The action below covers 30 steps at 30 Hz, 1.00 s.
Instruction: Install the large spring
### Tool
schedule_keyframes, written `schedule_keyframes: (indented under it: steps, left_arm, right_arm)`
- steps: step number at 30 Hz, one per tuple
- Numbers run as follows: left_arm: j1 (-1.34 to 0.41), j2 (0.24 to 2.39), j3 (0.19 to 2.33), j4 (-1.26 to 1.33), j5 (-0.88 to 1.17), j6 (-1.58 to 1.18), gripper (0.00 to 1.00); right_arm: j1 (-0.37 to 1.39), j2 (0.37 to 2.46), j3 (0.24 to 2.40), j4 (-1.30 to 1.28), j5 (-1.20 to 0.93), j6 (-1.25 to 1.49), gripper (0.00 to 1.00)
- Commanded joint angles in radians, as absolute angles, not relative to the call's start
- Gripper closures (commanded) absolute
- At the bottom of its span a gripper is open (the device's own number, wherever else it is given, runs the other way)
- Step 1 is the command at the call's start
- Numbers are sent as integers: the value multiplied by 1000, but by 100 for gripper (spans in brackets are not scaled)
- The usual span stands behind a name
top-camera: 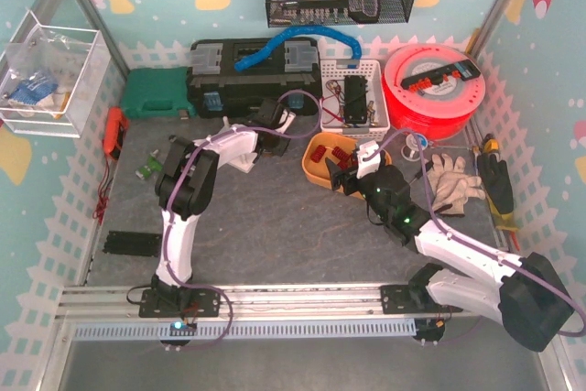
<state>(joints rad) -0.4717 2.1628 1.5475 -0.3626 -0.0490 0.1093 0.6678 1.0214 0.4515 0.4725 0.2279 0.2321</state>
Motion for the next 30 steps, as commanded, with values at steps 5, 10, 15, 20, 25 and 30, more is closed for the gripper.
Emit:
schedule_keyframes:
  steps: [5,10,15,20,25,30]
  left_arm:
    - [-477,2141,1543,-388,-51,109,64]
    - [-478,2154,1530,-388,-44,107,64]
    - [-478,2169,1522,-387,-41,107,64]
    - [-480,2177,1518,-388,-34,108,64]
    - [-480,2175,1515,-388,-31,110,68]
    - [-480,2163,1511,-388,-33,106,77]
  right_arm:
    - [674,1022,449,492,238,219,1]
    - [673,1020,448,492,237,220,2]
    - [673,1020,449,492,235,219,1]
    - [673,1019,448,492,236,219,1]
    - [673,1017,448,492,238,219,1]
    - [673,1017,449,491,241,219,1]
